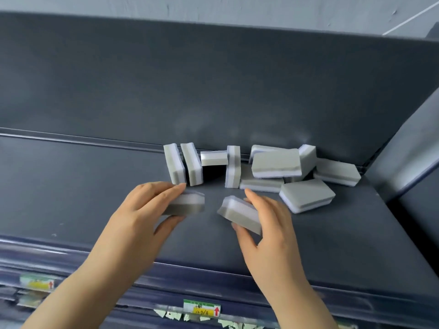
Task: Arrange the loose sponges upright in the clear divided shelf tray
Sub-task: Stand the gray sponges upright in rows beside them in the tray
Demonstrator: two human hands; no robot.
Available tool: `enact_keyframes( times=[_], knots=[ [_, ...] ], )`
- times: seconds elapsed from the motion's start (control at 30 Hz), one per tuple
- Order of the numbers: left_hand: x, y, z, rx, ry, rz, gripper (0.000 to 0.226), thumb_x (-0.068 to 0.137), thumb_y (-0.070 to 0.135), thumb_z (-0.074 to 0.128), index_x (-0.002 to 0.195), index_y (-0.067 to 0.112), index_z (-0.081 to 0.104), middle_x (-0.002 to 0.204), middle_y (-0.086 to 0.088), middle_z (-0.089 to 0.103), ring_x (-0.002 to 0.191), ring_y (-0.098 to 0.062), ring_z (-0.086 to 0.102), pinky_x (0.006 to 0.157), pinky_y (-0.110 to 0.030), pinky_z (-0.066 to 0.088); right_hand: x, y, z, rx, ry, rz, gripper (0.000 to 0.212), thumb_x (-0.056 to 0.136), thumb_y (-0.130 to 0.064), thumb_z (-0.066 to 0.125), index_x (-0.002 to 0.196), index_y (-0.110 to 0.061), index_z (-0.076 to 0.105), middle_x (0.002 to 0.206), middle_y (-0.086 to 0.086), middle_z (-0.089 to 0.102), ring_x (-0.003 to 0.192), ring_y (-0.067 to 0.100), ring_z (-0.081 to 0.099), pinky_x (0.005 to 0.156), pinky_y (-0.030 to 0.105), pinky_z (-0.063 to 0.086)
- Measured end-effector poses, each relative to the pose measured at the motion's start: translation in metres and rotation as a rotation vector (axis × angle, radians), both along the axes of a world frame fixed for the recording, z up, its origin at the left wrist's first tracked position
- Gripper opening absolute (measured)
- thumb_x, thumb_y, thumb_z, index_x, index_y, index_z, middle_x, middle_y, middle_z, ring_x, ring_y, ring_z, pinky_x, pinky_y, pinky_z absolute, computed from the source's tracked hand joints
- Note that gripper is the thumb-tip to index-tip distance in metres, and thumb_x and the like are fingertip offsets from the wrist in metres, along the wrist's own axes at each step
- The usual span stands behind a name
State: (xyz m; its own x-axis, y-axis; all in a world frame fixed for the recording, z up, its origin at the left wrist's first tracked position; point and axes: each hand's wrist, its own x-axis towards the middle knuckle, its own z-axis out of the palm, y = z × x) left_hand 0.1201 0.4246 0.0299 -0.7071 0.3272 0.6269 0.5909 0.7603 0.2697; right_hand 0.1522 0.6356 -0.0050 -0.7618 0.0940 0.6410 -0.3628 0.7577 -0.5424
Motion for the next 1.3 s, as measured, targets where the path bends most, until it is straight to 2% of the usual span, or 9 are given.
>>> enact_keyframes(
  times=[0.2, 0.33, 0.47, 0.7, 0.87, 1.0, 1.13, 1.23, 1.3],
  knots=[
    [0.022, -0.051, 0.014, 0.011, 0.039, 0.034, 0.046, 0.084, 0.033, 0.053, 0.119, 0.005, 0.061, 0.109, 0.001, 0.057, 0.098, -0.012, 0.052, 0.091, -0.008, 0.033, 0.005, -0.052, 0.022, 0.013, 0.029, 0.125, 0.05, 0.074, -0.024, 0.068, 0.122, -0.016, 0.055, 0.111, -0.007, 0.054, 0.106, 0.006, 0.049, 0.092, 0.008, 0.037],
    [0.038, -0.109, 0.016, -0.011, 0.046, 0.038, 0.045, 0.086, 0.035, 0.05, 0.118, 0.006, 0.061, 0.11, 0.001, 0.057, 0.099, -0.013, 0.052, 0.091, -0.013, 0.036, 0.011, -0.109, 0.028, 0.026, 0.041, 0.2, 0.051, 0.077, -0.028, 0.066, 0.125, -0.023, 0.05, 0.113, -0.015, 0.047, 0.107, 0.004, 0.048, 0.094, 0.007, 0.034],
    [0.058, -0.197, 0.015, -0.016, 0.059, 0.077, 0.043, 0.086, 0.033, 0.051, 0.119, 0.007, 0.06, 0.114, 0.003, 0.055, 0.102, -0.015, 0.053, 0.09, -0.021, 0.041, 0.023, -0.192, 0.031, 0.049, 0.029, 0.271, 0.054, 0.074, -0.021, 0.067, 0.124, -0.03, 0.048, 0.112, -0.014, 0.046, 0.106, 0.002, 0.046, 0.09, 0.002, 0.031],
    [0.106, -0.369, -0.003, 0.018, 0.051, 0.192, 0.044, 0.084, 0.035, 0.051, 0.12, 0.009, 0.059, 0.114, 0.003, 0.057, 0.102, -0.014, 0.053, 0.091, -0.023, 0.042, 0.047, -0.363, 0.024, 0.041, -0.082, 0.424, 0.054, 0.075, -0.027, 0.071, 0.123, -0.036, 0.046, 0.113, -0.015, 0.049, 0.107, -0.001, 0.046, 0.086, 0.012, 0.041],
    [0.13, -0.464, -0.007, -0.048, -0.025, 0.305, 0.053, 0.089, 0.047, 0.041, 0.116, 0.006, 0.063, 0.107, 0.0, 0.062, 0.099, -0.015, 0.05, 0.088, -0.025, 0.04, 0.051, -0.458, 0.024, 0.084, -0.191, 0.505, 0.046, 0.077, -0.032, 0.071, 0.118, -0.038, 0.051, 0.112, -0.028, 0.044, 0.108, -0.006, 0.042, 0.086, 0.006, 0.037],
    [0.126, -0.518, -0.005, -0.106, -0.071, 0.333, 0.05, 0.083, 0.044, 0.045, 0.117, 0.012, 0.063, 0.104, 0.003, 0.063, 0.096, -0.011, 0.049, 0.079, -0.024, 0.048, 0.036, -0.513, 0.028, 0.138, -0.205, 0.545, 0.044, 0.075, -0.03, 0.07, 0.115, -0.035, 0.054, 0.109, -0.031, 0.045, 0.106, -0.008, 0.041, 0.085, 0.002, 0.033],
    [0.101, -0.564, -0.001, -0.137, -0.084, 0.359, 0.05, 0.08, 0.042, 0.044, 0.117, 0.013, 0.063, 0.103, 0.003, 0.063, 0.096, -0.01, 0.047, 0.075, -0.028, 0.049, 0.008, -0.558, 0.03, 0.132, -0.217, 0.568, 0.042, 0.073, -0.033, 0.07, 0.111, -0.04, 0.053, 0.104, -0.034, 0.045, 0.103, -0.008, 0.043, 0.081, 0.002, 0.035],
    [0.07, -0.595, 0.007, -0.158, -0.067, 0.364, 0.051, 0.081, 0.043, 0.043, 0.117, 0.014, 0.064, 0.105, 0.004, 0.063, 0.097, -0.01, 0.047, 0.077, -0.026, 0.048, -0.025, -0.589, 0.036, 0.083, -0.236, 0.601, 0.042, 0.073, -0.031, 0.073, 0.111, -0.037, 0.056, 0.106, -0.027, 0.05, 0.1, -0.005, 0.047, 0.08, 0.005, 0.038],
    [0.045, -0.616, 0.013, -0.16, -0.062, 0.349, 0.05, 0.082, 0.044, 0.045, 0.12, 0.016, 0.062, 0.107, 0.005, 0.062, 0.099, -0.01, 0.048, 0.081, -0.025, 0.046, -0.052, -0.609, 0.04, 0.03, -0.218, 0.595, 0.041, 0.073, -0.03, 0.073, 0.111, -0.033, 0.058, 0.106, -0.025, 0.052, 0.099, -0.005, 0.049, 0.08, 0.002, 0.036]
  ],
)
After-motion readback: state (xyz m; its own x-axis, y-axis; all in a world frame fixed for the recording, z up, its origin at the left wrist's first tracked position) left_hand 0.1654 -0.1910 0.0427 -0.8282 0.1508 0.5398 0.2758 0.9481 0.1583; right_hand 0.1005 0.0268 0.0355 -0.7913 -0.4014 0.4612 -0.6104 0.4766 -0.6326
